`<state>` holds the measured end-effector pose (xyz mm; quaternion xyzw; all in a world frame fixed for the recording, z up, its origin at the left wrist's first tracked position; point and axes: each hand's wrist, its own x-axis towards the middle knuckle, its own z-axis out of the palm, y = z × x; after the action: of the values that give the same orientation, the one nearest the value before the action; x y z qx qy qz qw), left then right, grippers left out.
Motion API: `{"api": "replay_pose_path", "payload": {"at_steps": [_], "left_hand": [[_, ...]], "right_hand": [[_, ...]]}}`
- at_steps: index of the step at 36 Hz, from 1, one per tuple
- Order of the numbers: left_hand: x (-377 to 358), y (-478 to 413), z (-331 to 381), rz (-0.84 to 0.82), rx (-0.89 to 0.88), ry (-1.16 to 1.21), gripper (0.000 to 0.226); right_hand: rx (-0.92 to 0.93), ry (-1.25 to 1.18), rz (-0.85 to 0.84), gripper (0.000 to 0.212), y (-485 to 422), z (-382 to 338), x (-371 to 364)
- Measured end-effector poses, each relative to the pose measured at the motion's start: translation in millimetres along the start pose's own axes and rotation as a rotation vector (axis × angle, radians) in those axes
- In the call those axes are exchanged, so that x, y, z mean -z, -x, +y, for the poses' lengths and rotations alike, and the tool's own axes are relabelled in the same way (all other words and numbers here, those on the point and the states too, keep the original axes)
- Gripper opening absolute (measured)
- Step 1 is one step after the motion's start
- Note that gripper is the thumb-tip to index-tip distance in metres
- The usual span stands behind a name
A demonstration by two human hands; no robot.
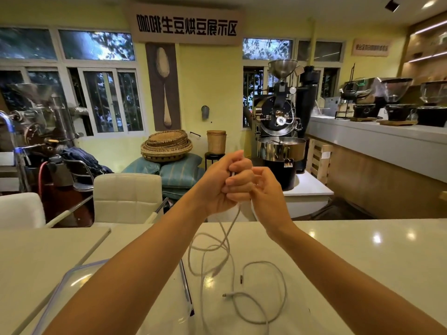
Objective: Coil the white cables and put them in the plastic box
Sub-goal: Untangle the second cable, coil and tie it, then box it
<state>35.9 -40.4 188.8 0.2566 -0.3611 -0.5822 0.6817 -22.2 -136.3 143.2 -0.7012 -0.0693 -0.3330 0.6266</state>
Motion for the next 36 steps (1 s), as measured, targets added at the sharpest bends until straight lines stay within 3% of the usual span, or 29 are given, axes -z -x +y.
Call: {"api": "replay_pose_path", "payload": {"at_steps": [6,9,15,18,22,25,28,32,36], "left_hand": [[2,-8,0,0.022,-0.078,-0.084,0.042],[-2,-9,5,0.175,-0.173,-0.248,0.046],[0,-10,19,0.413,-0.248,-0.498,0.044],[8,-9,19,0.500,-0.246,-0.700,0.041],[22,-6,19,0.620,-0.247,-1.042,0.043],[26,-2,15,0.673,-0.192,-1.280,0.045],[31,3,12,0.703,-0.138,-1.427,0.045],[37,10,9,0.701,-0.074,-1.441,0.042],[38,16,5,0.647,0.023,-1.473,0.043]], "right_hand": [[-0.205,-0.360,-0.097,0.030,-3,7,-3],[-0.275,-0.368,-0.160,0.023,3,9,-7],[-0.444,-0.242,-0.305,0.030,4,16,-14],[-0.506,-0.111,-0.430,0.022,3,18,-12],[-0.503,0.254,-0.584,0.017,3,13,-10],[-0.424,0.476,-0.632,0.033,-1,4,-3],[-0.425,0.591,-0.741,0.034,-8,-8,9],[-0.642,0.279,-0.734,0.031,-21,-22,31],[-0.712,-0.012,-0.694,0.031,-32,-31,52]]}}
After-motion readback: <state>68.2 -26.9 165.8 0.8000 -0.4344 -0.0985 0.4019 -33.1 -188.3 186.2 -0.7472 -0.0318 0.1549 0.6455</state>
